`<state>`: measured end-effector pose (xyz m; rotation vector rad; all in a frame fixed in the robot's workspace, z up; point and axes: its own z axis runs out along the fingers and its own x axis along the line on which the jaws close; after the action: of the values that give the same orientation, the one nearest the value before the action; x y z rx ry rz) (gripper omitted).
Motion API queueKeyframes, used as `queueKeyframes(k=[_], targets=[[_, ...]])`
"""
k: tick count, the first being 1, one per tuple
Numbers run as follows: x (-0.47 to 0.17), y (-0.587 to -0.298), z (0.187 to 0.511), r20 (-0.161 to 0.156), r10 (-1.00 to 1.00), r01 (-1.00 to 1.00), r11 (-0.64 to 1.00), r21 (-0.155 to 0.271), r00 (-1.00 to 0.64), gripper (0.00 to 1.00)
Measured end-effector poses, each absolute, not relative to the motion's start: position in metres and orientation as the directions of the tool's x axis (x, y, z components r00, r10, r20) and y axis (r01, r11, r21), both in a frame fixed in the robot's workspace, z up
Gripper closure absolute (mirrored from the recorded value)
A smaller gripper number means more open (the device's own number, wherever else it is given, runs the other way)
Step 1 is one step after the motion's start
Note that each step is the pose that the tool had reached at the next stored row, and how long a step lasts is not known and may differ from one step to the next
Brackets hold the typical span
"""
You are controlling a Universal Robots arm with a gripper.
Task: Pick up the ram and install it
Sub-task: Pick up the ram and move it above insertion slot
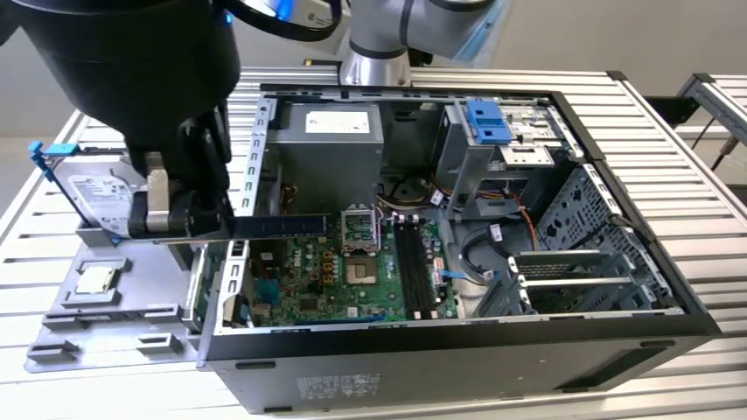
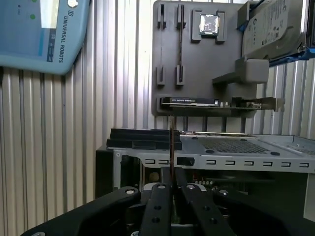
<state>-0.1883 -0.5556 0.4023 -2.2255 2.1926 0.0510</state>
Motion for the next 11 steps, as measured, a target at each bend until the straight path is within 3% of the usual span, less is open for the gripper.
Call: queueKeyframes(k=[11], targets=[[-0.148,-0.556,0.402,-0.035,-0.999,-1.0,-0.015,0.013,0.015,1.0]])
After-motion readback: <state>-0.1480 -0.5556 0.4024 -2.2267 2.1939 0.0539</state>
